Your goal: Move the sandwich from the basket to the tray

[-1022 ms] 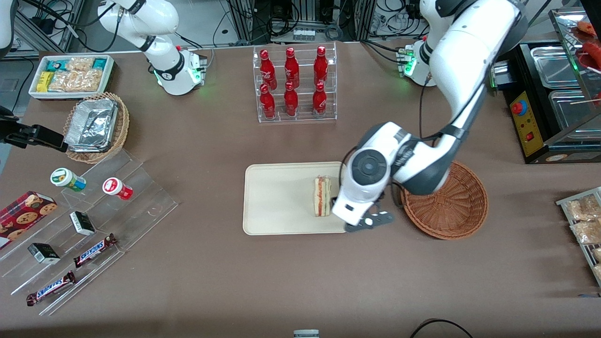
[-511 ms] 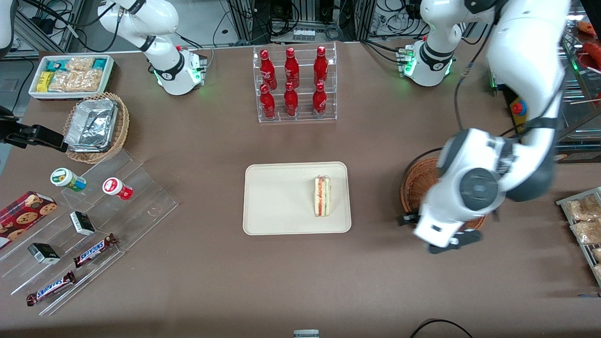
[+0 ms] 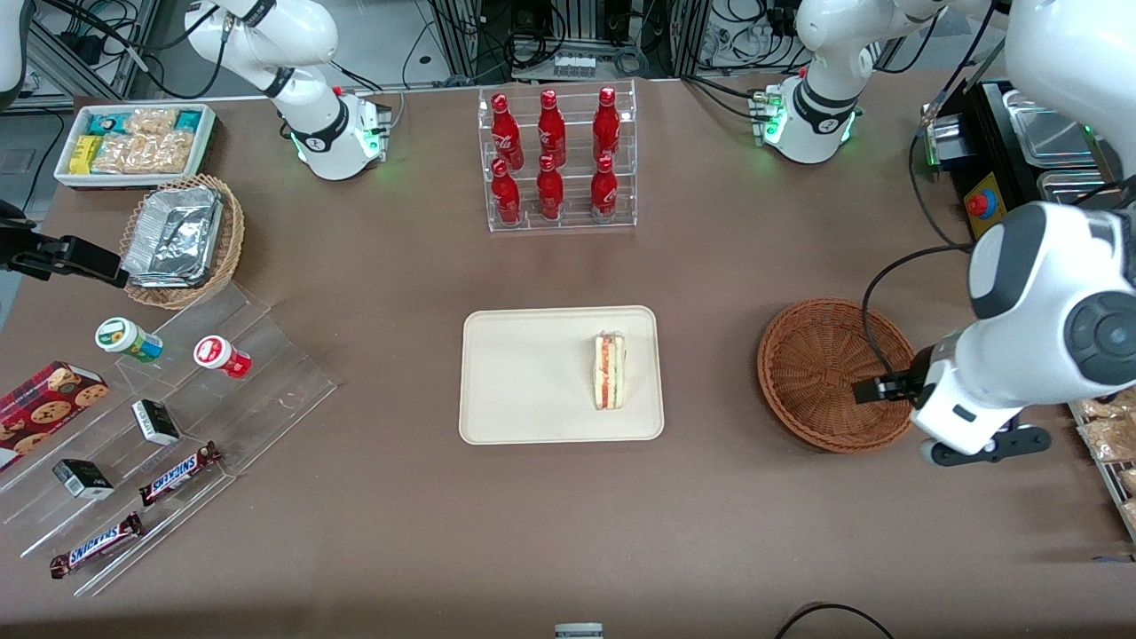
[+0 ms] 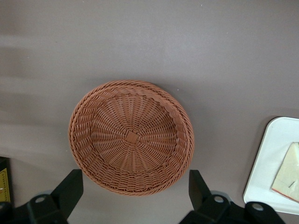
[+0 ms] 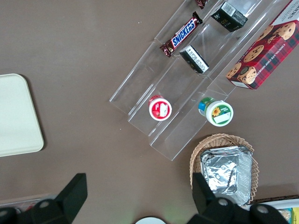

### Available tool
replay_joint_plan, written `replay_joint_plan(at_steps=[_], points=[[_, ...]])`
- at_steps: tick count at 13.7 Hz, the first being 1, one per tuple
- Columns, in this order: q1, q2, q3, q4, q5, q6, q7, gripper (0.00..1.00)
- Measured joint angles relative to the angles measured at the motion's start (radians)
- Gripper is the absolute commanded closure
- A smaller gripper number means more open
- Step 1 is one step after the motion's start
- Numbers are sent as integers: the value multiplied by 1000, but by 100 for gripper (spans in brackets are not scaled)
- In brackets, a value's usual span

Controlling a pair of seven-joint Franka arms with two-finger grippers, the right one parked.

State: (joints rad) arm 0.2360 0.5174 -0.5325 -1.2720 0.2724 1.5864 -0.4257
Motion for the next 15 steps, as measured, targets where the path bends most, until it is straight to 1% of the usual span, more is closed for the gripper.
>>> replay_joint_plan(at_steps=[3, 5, 6, 8, 10, 11, 15], points=[[-2, -15, -2, -2, 0, -4, 0, 0], [-5, -30, 20, -3, 0, -33, 4, 0], [-11, -44, 51, -3, -8, -49, 33, 0], [-43, -89, 146, -5, -68, -78, 121, 0], [-109, -145, 263, -9, -127, -127, 196, 0], [-137, -174, 296, -14, -142, -151, 215, 0], [-174, -282, 318, -55, -157, -244, 224, 0]])
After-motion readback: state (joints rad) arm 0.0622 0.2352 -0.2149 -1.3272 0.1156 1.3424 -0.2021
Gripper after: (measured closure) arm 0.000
